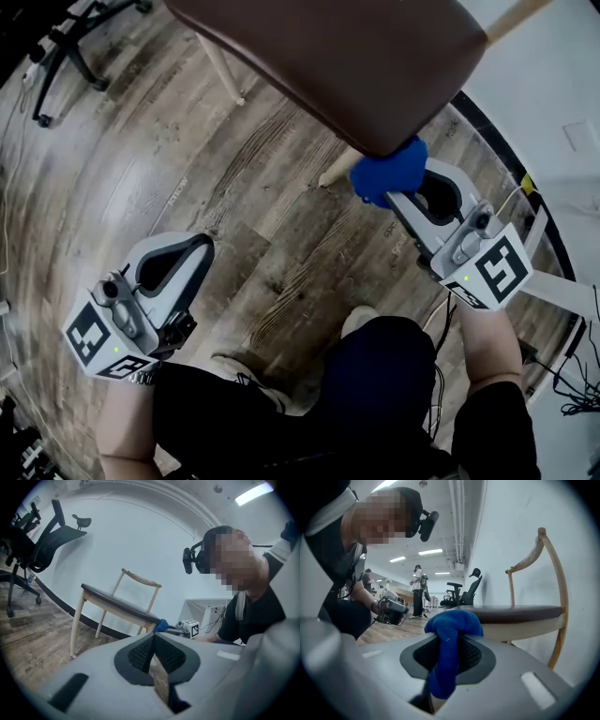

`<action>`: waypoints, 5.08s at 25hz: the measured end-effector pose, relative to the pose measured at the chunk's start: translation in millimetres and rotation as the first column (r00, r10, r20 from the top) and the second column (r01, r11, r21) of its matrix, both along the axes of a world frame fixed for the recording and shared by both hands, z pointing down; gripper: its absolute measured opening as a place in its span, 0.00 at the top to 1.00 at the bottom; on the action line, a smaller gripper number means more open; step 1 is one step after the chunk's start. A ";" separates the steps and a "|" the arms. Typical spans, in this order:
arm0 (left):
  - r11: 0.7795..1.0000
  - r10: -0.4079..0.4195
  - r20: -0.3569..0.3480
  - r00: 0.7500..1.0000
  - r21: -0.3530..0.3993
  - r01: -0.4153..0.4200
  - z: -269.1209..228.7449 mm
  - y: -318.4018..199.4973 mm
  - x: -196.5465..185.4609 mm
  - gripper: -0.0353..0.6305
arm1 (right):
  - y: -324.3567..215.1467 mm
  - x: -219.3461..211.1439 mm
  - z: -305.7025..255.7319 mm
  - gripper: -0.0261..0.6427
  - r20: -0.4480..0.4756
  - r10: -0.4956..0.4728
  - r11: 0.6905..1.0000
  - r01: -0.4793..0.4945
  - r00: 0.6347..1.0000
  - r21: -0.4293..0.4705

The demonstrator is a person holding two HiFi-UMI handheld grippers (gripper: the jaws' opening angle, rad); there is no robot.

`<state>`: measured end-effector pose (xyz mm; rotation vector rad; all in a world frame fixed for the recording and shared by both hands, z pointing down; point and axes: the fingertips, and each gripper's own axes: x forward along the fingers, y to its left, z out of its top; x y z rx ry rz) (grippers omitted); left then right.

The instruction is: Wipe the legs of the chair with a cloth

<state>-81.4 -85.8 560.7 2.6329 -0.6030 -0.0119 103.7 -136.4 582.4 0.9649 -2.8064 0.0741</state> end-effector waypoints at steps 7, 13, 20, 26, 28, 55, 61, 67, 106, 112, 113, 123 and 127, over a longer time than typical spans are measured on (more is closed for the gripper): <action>1.000 0.004 0.009 1.000 -0.005 -0.004 3.4 0.5 -0.8 0.94 | -10.4 -6.7 68.5 0.83 0.012 0.070 0.989 -0.068 0.997 -0.135; 1.000 -0.011 0.021 1.000 -0.014 0.011 7.6 0.0 -5.3 0.94 | -13.4 -4.4 112.7 0.83 0.145 0.094 0.968 -0.057 0.985 -0.245; 1.000 0.000 0.028 1.000 -0.017 0.001 9.7 -0.6 0.2 0.94 | -15.1 -5.5 178.7 0.83 0.102 0.146 0.940 -0.106 0.984 -0.326; 1.000 -0.002 0.041 0.999 -0.025 0.003 13.8 -1.0 -1.5 0.94 | -19.5 -5.2 255.7 0.83 -0.009 0.155 0.891 -0.144 0.988 -0.431; 1.000 -0.003 0.044 0.999 -0.028 0.005 14.9 -0.6 -2.3 0.94 | -20.8 -4.7 276.5 0.83 -0.050 0.145 0.875 -0.152 0.988 -0.459; 1.000 0.001 0.041 0.999 -0.030 0.000 13.8 0.6 -1.4 0.94 | -21.3 -6.2 338.5 0.83 -0.196 0.142 0.778 -0.232 0.970 -0.584; 1.000 0.002 0.032 0.999 -0.012 -0.001 7.3 2.3 -2.6 0.94 | -20.7 -5.2 260.3 0.83 -0.077 0.165 0.844 -0.182 0.983 -0.504; 1.000 0.006 0.019 1.000 -0.003 -0.006 3.4 3.9 -1.6 0.94 | -20.6 -4.7 164.1 0.83 0.018 0.155 0.917 -0.137 0.988 -0.373; 0.935 -0.282 0.145 0.948 -0.179 0.306 -161.7 85.3 -63.6 0.94 | 68.9 0.9 -265.8 0.83 0.276 0.306 0.895 -0.176 0.911 -0.411; 0.937 -0.285 0.178 0.942 -0.154 0.313 -291.0 86.4 -76.7 0.94 | 73.3 -18.7 -374.8 0.83 0.276 0.270 0.893 -0.133 0.923 -0.429; 0.940 -0.281 0.180 0.943 -0.148 0.309 -314.1 86.5 -76.1 0.94 | 74.1 -20.4 -394.5 0.83 0.287 0.261 0.896 -0.121 0.922 -0.426; 0.953 -0.262 0.099 0.960 -0.132 0.274 -534.9 108.2 2.3 0.94 | 120.2 -1.9 -585.1 0.83 0.361 0.158 0.907 0.010 0.919 -0.421; 0.951 -0.276 0.062 0.959 -0.125 0.282 -579.9 126.0 40.3 0.94 | 148.5 5.0 -625.4 0.83 0.401 0.087 0.911 0.090 0.912 -0.403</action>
